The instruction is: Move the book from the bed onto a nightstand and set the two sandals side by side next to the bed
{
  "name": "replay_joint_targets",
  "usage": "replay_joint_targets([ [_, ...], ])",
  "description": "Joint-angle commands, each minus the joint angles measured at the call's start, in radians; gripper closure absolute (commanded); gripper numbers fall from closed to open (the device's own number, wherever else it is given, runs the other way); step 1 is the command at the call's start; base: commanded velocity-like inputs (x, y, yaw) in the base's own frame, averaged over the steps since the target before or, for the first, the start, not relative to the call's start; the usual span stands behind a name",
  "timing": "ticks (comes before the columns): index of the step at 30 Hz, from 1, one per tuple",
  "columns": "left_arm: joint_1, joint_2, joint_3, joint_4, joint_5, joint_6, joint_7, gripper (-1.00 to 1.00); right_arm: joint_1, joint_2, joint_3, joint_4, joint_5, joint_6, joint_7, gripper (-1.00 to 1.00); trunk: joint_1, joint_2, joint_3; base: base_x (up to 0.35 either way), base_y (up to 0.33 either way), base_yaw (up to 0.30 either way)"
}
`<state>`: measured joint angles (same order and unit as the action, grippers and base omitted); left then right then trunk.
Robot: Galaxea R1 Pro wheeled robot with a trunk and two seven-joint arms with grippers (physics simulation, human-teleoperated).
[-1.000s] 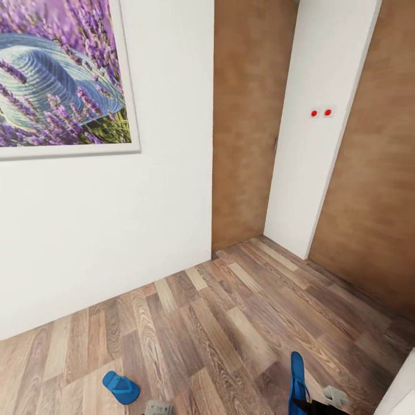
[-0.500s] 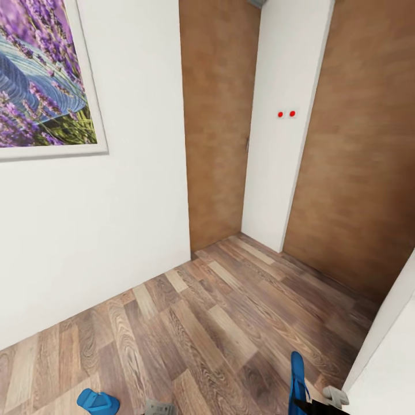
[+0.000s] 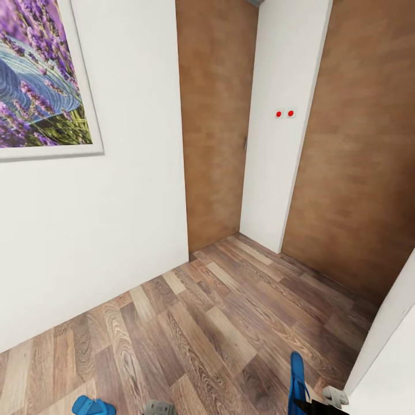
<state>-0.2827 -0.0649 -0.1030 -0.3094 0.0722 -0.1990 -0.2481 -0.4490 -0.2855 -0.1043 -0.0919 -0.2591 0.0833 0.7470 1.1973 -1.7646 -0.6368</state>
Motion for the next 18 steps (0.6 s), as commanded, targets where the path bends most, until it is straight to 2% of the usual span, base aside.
replay_joint_targets([
  [1, -0.001, 0.001, -0.006, 0.001, 0.008, -0.003, 0.0, -1.0, 0.0, 0.0, -0.008, 0.0, -0.001, 0.009, 0.004, 1.0, 0.0, 0.0, -0.001, 0.082, 0.0, 0.0],
  [7, -0.001, 0.0, -0.006, 0.001, 0.008, -0.002, 0.001, -1.0, 0.0, 0.0, -0.008, 0.0, -0.001, 0.009, 0.004, 1.0, 0.0, 0.0, -0.001, 0.094, 0.0, 0.0],
  [18, -0.001, 0.001, -0.006, 0.001, 0.008, -0.002, 0.001, -1.0, 0.0, 0.0, -0.008, 0.0, -0.001, 0.009, 0.005, 1.0, 0.0, 0.0, -0.001, 0.307, 0.0, 0.0],
])
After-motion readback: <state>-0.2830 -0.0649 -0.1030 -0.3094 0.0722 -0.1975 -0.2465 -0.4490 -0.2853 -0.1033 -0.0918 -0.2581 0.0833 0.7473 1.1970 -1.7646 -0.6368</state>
